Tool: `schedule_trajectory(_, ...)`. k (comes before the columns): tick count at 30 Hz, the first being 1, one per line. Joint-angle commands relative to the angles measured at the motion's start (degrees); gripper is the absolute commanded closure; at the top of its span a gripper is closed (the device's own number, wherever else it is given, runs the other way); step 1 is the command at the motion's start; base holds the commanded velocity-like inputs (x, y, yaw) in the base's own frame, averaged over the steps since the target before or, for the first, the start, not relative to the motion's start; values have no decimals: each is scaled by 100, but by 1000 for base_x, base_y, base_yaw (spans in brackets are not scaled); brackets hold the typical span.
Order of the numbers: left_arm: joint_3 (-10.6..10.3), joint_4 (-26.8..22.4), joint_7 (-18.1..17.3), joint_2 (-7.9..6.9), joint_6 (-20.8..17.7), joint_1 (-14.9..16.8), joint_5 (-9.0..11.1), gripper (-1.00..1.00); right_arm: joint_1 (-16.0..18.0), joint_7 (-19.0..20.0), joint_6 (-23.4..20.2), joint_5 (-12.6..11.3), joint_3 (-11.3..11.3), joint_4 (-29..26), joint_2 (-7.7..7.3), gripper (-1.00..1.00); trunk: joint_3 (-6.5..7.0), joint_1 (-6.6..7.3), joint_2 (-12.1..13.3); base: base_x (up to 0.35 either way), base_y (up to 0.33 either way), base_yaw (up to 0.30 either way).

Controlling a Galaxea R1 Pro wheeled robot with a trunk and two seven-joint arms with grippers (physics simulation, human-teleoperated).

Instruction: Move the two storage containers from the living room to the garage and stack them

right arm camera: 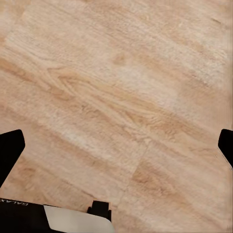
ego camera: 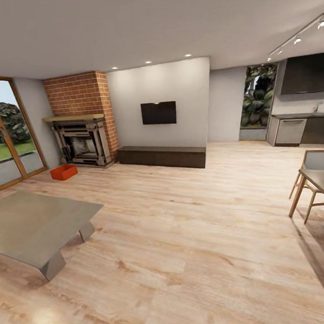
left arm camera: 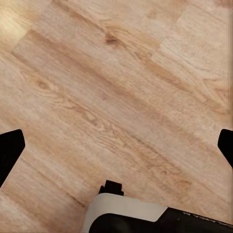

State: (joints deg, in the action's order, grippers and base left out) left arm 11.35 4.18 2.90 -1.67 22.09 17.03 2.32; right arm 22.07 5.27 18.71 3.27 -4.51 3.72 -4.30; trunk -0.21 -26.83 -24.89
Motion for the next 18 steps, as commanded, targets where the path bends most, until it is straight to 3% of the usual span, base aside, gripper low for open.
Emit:
schedule_trajectory(1,0,25,3,5,41,9,22,-100,8,0,38,4,-42,24,0,-100,-2,-6,-4,326,-101,0)
schedule_trajectory(18,4,26,-7,-36,36,9,22,-100,8,0,45,13,-42,21,-9,-100,-2,-6,-4,325,-101,0)
